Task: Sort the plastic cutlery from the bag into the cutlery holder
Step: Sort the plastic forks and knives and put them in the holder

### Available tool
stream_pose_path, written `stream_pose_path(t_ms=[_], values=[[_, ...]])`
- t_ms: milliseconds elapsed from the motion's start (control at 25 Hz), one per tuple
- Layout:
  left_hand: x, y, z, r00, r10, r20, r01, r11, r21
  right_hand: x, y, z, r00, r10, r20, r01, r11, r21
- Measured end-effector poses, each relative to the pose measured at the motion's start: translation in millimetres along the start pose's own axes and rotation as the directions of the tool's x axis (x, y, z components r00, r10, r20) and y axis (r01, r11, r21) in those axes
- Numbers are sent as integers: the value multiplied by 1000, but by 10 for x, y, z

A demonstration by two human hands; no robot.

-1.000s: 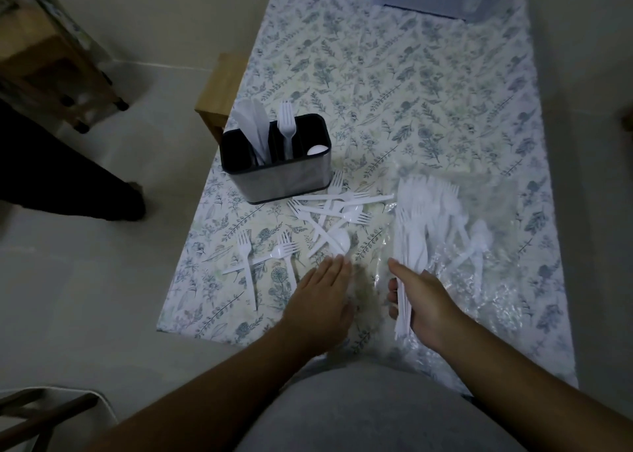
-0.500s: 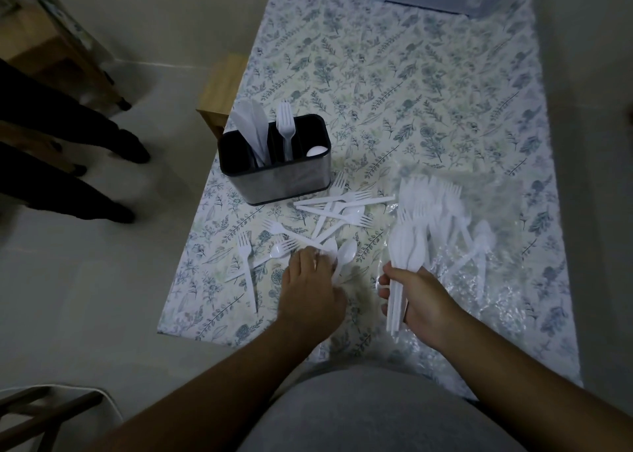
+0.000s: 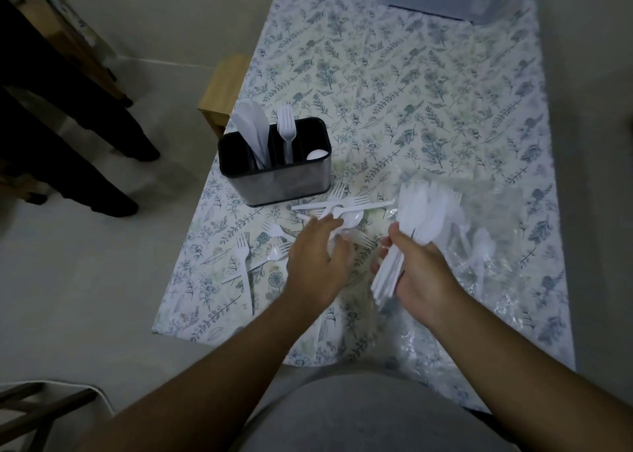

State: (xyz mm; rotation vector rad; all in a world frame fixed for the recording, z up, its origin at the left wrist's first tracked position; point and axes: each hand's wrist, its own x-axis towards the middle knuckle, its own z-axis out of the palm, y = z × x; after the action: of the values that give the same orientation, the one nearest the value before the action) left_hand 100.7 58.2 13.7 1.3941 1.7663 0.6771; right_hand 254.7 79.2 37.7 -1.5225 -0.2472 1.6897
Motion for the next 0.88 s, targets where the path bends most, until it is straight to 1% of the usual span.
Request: stream_pose_path(t_ms=[40,80,120,160,200,240,280,320,360,440,480,520,600,680,760,880], values=[[-93,117,-26,985,-172,-27,156,940,-304,-23,-72,116,999,-49,-9,50,998,46],[-146,216,-31,928,-372,17,315,760,-568,-68,-137,253,995,-97,7,96,992,82],[-152,309,-26,842,-528,109,422,520,-743,-111,-158,387,990,-138,38,133,986,102],[-105,380,-24,767,-609,203,462,304,-833,-165,-135,520,984,-164,70,157,983,96],[-53,458,-32,726,-630,276,462,151,-874,-211,-64,624,981,-173,85,169,984,50],[-17,532,-49,719,-622,309,461,93,-883,-250,25,704,981,-175,80,179,983,-42],[-11,610,-74,728,-608,316,466,102,-879,-290,94,749,980,-187,72,197,969,-151],[-33,665,-101,751,-589,298,470,161,-868,-316,125,768,975,-209,69,220,947,-234],[-83,697,-119,781,-569,256,469,263,-843,-313,121,754,971,-228,70,239,926,-292],[-190,634,-131,865,-492,102,388,525,-758,-301,31,691,969,-224,104,247,886,-393],[-225,583,-151,896,-442,39,333,612,-717,-293,-4,652,972,-197,131,235,864,-445],[-246,546,-187,922,-386,12,286,662,-693,-290,-13,619,975,-160,153,216,843,-493],[-237,512,-245,949,-314,2,239,717,-655,-297,26,598,980,-77,183,166,824,-541],[-249,521,-282,961,-275,-3,222,782,-582,-307,67,600,980,-37,197,143,820,-555],[-281,502,-281,962,-275,5,225,775,-591,-312,77,587,978,-43,202,155,799,-581],[-282,397,-323,962,-263,71,244,717,-653,-354,85,567,980,-42,196,153,787,-597]])
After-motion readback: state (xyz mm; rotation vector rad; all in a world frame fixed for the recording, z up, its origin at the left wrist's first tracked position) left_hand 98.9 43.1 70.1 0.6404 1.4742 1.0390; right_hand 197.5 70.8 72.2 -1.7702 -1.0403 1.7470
